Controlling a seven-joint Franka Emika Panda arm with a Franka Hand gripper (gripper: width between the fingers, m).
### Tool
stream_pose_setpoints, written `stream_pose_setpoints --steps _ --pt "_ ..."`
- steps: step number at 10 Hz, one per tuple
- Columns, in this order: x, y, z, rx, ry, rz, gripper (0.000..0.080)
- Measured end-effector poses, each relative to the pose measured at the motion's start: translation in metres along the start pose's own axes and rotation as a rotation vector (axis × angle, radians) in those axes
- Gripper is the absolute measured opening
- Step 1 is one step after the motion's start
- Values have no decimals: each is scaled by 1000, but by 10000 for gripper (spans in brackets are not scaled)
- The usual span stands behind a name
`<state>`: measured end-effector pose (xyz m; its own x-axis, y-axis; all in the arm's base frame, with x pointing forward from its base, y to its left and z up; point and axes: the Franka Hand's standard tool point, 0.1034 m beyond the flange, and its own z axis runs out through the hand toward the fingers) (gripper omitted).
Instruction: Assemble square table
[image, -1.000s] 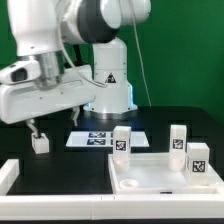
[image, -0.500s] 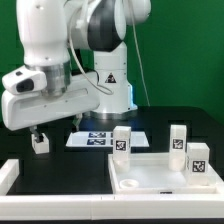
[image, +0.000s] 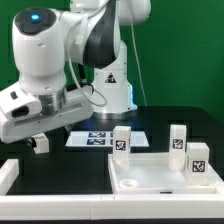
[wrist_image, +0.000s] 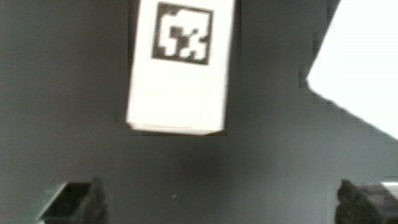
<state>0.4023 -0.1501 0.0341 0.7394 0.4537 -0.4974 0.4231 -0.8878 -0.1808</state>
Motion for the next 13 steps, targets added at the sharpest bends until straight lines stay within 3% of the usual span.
stream_pose_setpoints --steps 1,3,4,5,7,11,12,13 --pt "4 -1 2 1 -29 -10 649" --pt "3 -8 6 28 -196 -19 649" --pt "5 -1 9 17 -202 -47 649" --pt "-6 11 12 9 -205 -50 649" --pt "-9 22 13 -69 -192 -53 649" --pt "-10 21 15 -63 -191 -67 649" --pt "-13 24 18 -80 -204 -42 649" --pt "-25 29 30 -141 -257 22 649"
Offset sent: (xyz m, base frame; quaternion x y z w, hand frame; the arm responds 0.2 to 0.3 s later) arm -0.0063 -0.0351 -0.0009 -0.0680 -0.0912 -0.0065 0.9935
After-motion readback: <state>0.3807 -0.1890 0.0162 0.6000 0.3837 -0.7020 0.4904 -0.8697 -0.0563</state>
